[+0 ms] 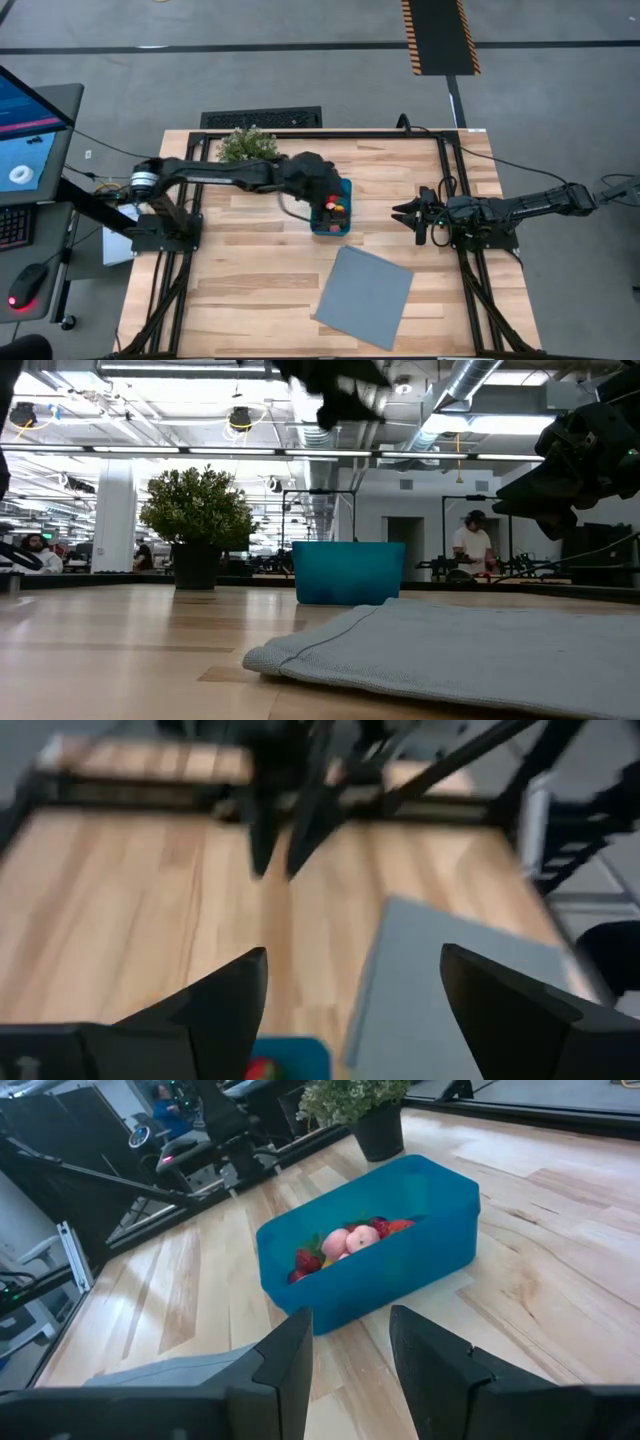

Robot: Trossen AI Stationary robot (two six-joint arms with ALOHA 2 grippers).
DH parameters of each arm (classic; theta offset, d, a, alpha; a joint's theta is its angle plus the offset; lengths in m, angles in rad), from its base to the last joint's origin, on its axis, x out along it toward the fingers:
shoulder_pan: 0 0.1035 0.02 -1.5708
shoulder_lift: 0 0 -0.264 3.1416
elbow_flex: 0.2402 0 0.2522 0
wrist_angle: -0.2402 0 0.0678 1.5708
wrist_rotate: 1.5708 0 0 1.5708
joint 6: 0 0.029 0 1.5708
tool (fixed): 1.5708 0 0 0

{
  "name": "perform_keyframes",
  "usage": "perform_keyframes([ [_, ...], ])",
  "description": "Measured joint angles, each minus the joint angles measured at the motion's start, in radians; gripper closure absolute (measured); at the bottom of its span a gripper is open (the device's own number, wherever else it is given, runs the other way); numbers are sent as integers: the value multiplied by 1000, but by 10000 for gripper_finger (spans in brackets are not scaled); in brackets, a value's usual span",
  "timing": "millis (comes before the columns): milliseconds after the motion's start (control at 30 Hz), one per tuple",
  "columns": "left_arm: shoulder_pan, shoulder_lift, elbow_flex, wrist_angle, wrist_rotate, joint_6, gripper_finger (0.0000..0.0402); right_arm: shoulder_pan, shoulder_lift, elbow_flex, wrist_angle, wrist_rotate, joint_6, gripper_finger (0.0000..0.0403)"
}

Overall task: Pick and placing Produce into tupperware
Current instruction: Return to Home Position

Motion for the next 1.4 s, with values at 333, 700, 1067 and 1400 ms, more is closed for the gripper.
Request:
perform_keyframes([
  [333,-178,-325,0,-22,18,124,116,0,0,0,0,0,0,244],
  [700,-384,-675,-244,31,-45,135,116,-2,0,0,67,4,-20,244],
  [1067,-472,-1077,-775,340,-210,110,116,-4,-1,0,405,-300,-276,244],
  [1400,-444,-1284,-1082,513,-422,42,116,-64,-1,0,456,-408,-286,244],
])
